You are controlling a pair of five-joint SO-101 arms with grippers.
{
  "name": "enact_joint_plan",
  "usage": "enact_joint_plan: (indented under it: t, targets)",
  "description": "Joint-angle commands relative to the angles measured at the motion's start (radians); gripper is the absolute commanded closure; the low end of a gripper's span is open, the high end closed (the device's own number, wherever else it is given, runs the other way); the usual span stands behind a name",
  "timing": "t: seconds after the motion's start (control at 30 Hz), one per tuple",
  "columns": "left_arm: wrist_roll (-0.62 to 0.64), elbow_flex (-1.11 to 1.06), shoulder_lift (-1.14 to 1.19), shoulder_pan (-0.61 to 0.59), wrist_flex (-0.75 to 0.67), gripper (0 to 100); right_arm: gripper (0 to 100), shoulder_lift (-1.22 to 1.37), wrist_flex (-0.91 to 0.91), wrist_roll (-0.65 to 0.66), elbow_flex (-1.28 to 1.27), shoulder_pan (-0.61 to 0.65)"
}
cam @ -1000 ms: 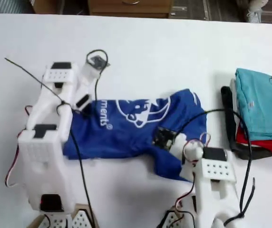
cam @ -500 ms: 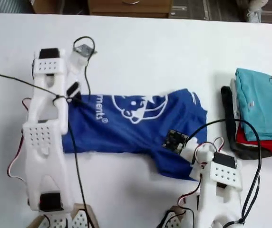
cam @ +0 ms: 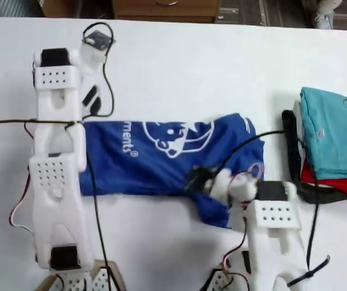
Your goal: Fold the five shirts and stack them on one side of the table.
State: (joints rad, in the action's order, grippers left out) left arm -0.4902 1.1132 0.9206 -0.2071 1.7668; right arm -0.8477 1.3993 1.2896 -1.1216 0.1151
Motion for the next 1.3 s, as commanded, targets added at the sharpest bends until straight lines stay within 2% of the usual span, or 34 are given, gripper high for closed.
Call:
enact_joint_plan:
  t: [0.0, 0.13, 0.37, 0.67, 0.87, 1.13, 1.27]
  targets:
    - [0.035, 0.038, -0.006, -0.009, 0.018, 83, 64.4, -0.025, 0.077, 0.009, 0.040, 0.097]
    - [0.035, 0.038, -0.003, -0.011, 0.018, 83, 64.4, -0.018, 0.070, 0.017, 0.037, 0.122]
    - [0.032, 0.038, -0.003, -0.011, 0.018, 83, 64.4, -0.016, -0.054, 0.018, -0.132, 0.124]
    - [0.032, -0.007, -0.006, -0.005, 0.018, 83, 64.5, -0.016, -0.162, 0.020, -0.227, 0.139]
    - [0.035, -0.028, -0.012, -0.011, 0.018, 83, 72.5, -0.016, -0.326, 0.020, -0.304, 0.136]
    - [0.037, -0.019, -0.014, -0.005, 0.020, 83, 73.4, -0.016, -0.438, 0.020, -0.304, 0.130]
    - [0.037, -0.021, -0.014, -0.006, 0.020, 83, 81.5, -0.016, -0.472, 0.020, -0.304, 0.130]
